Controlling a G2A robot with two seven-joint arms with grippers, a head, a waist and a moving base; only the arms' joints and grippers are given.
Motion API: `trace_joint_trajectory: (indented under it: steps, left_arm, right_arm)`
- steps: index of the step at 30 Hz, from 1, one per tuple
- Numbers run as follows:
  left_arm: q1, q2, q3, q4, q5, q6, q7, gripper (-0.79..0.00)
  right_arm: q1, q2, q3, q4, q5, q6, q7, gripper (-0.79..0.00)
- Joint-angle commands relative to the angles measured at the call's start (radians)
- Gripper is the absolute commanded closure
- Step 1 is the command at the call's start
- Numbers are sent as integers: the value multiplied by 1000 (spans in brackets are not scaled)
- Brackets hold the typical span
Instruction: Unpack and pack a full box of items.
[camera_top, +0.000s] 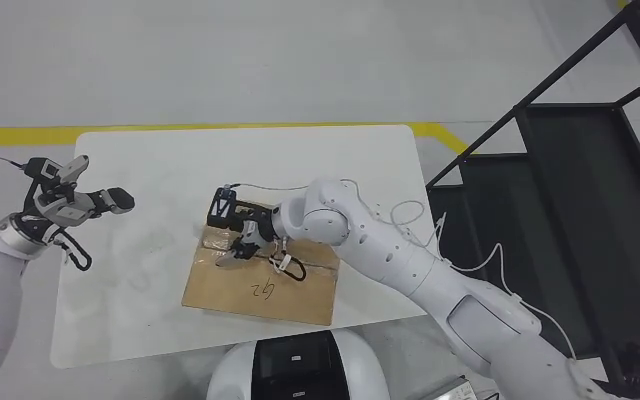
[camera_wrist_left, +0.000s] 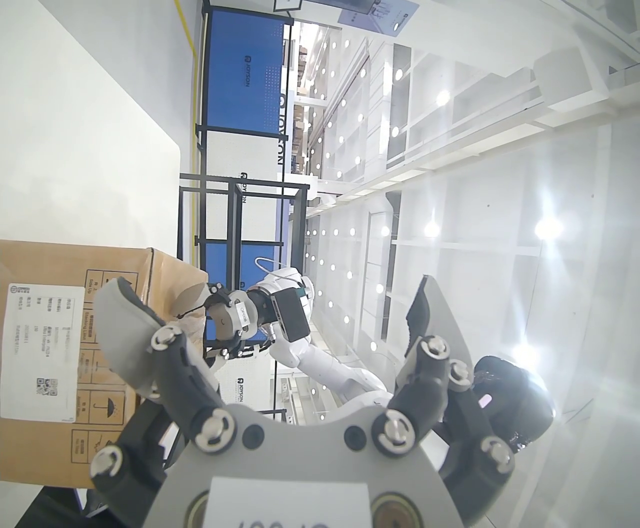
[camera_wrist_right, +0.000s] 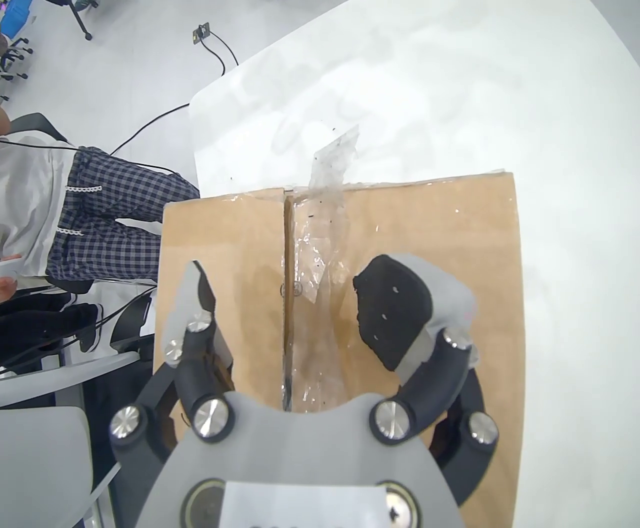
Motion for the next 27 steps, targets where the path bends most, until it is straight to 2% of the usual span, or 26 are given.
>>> trace_joint_trajectory:
  steps: [1,6,7,13,14,15,23,27]
  left_arm:
    - [2,-1,-3,-2,-1,2,-3,-785]
    - [9,-2,-14,-7,0,2,-5,-785]
    - [11,-3,-17,-9,1,2,-6,-785]
    - [23,-4,-30,-21,2,2,-9,-785]
    - [24,-5,-32,-23,2,2,-8,-785]
    - [26,-5,-33,-25,3,2,-8,-785]
    - [35,-9,-46,-30,3,4,-10,-785]
    - [38,-10,-52,-31,3,4,-11,-785]
  right_arm:
    - [4,-3,-8,-1,-14,8,5,-336]
    - [11,-12,-35,-13,-82,37,1,-259]
    - [10,-13,-40,-18,-96,44,-5,-222]
    - [-6,-15,-54,-57,-196,83,-39,-148]
    - [-9,-15,-55,-64,-215,91,-42,-95]
    - [-12,-15,-55,-71,-231,98,-45,-6]
    - [-35,-11,-45,-123,-302,136,-27,0]
    - [-53,-6,-21,-167,-271,92,-67,0]
